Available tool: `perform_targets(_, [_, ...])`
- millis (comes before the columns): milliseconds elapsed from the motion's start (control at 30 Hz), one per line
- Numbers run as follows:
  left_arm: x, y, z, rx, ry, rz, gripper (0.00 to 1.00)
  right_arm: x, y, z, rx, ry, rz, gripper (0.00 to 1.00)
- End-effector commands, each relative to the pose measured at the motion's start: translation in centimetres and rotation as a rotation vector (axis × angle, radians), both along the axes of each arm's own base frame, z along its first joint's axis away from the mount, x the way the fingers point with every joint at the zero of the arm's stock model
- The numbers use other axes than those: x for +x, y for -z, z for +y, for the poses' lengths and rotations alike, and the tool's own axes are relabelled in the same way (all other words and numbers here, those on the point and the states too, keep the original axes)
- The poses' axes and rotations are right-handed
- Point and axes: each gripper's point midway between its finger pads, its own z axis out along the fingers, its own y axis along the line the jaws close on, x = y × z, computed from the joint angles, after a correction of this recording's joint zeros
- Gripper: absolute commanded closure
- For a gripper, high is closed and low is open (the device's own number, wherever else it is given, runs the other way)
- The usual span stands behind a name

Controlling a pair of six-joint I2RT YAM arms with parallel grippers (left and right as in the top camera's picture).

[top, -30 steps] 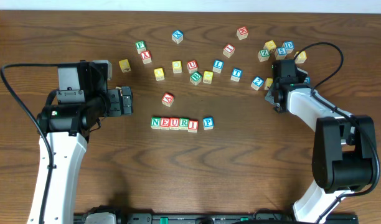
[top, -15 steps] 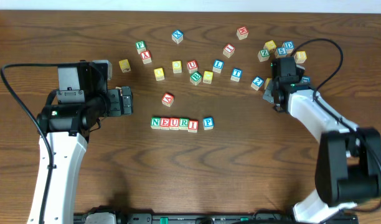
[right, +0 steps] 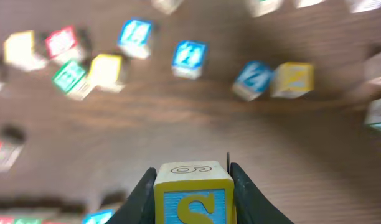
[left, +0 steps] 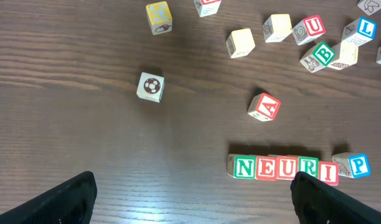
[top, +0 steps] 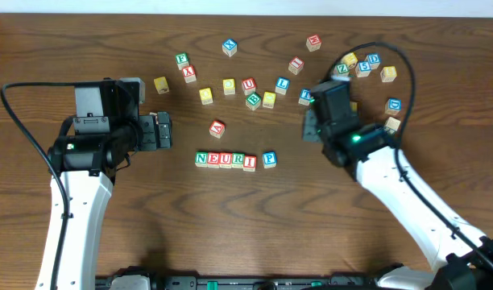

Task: Spell out NEURIPS
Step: 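Carry the S block down toward the right of the P block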

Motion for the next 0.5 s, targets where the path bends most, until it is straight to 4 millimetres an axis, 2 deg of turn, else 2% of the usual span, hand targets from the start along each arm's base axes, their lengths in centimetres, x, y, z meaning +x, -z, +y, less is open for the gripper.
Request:
perform_targets(0, [0.4,-0.9,0.3,0.012,0.0,-0.025,0.02,-1.6,-0.2,3.4,0.037,-0.059,0.009,0.79])
perform_targets(33, [0.4,-0.9,0.3,0.012,0.0,-0.025,0.02,-2.2,0.2,4.3,0.035,-0.077,0.021,0.79])
perform_targets(167, [0.4,-0.9,0.3,0.012,0.0,-0.025,0.02,-3.4,1.9,5.6,0.024,-0.089,0.075,0.8])
perform_targets(300, [0.4,-0.9,0.3,0.012,0.0,-0.025,0.02,-3.6,4.1,5.9,0.003,-0.078,0.126,0.81])
perform_targets(467, [0.4,-0.9,0.3,0.012,0.0,-0.025,0.02,-3.9,7.9,5.8,-0.043,-0.051,0.214,0.83])
